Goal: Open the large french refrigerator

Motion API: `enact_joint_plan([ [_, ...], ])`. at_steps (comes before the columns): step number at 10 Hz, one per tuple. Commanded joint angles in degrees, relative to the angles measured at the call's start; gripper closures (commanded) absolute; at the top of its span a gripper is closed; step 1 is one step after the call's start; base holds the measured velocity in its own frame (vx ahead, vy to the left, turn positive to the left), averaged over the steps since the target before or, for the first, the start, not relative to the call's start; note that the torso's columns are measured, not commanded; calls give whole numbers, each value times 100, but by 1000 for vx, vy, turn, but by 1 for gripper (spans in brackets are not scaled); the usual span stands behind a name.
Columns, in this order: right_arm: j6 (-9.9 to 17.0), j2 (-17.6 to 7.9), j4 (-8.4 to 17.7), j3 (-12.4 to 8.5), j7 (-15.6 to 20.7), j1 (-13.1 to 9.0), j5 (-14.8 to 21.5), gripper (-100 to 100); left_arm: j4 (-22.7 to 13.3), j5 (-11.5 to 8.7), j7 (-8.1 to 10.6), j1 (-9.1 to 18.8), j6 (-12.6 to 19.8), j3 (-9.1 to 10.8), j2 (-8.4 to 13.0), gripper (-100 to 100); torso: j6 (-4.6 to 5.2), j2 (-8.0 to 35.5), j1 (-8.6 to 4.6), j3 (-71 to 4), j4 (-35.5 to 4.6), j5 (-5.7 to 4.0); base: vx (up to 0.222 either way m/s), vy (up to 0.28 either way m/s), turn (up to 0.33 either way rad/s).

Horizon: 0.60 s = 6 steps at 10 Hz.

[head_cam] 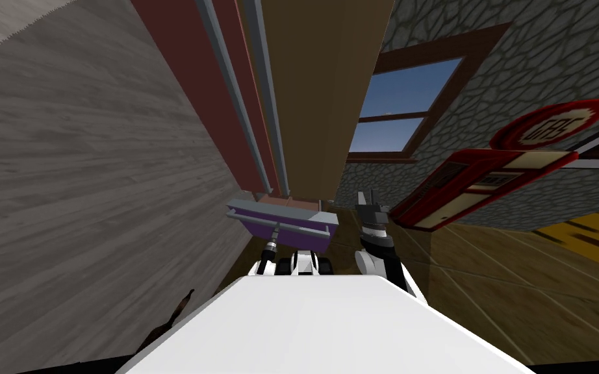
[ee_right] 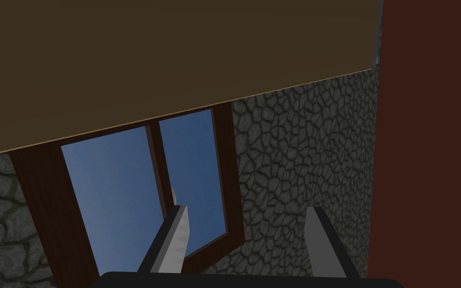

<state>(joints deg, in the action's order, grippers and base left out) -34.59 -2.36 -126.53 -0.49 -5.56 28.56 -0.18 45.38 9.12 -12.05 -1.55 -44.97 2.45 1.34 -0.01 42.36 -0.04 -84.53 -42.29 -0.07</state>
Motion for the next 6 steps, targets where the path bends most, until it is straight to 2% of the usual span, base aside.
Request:
enact_joint_plan([
  [1,0,0,0,0,0,0,0,0,35,35,11,-30,-2,-40,33,100,-2,7,5,7,-1,1,-184,31,19],
  [2,0,0,0,0,0,0,0,0,52,46,21,-41,-3,-58,43,100,0,2,-1,5,-1,1,-216,37,24],
  [4,0,0,0,0,0,1,0,0,60,46,50,-70,1,-65,43,100,6,-30,-10,-13,-5,-2,-115,18,16],
  [5,0,0,0,0,0,1,0,0,130,18,96,154,293,-55,72,-100,4,-20,-12,-14,1,-1,-125,12,30],
  [6,0,0,0,0,0,1,0,0,130,18,96,154,295,-55,72,-100,4,-15,-7,-9,-1,1,-64,3,5],
])
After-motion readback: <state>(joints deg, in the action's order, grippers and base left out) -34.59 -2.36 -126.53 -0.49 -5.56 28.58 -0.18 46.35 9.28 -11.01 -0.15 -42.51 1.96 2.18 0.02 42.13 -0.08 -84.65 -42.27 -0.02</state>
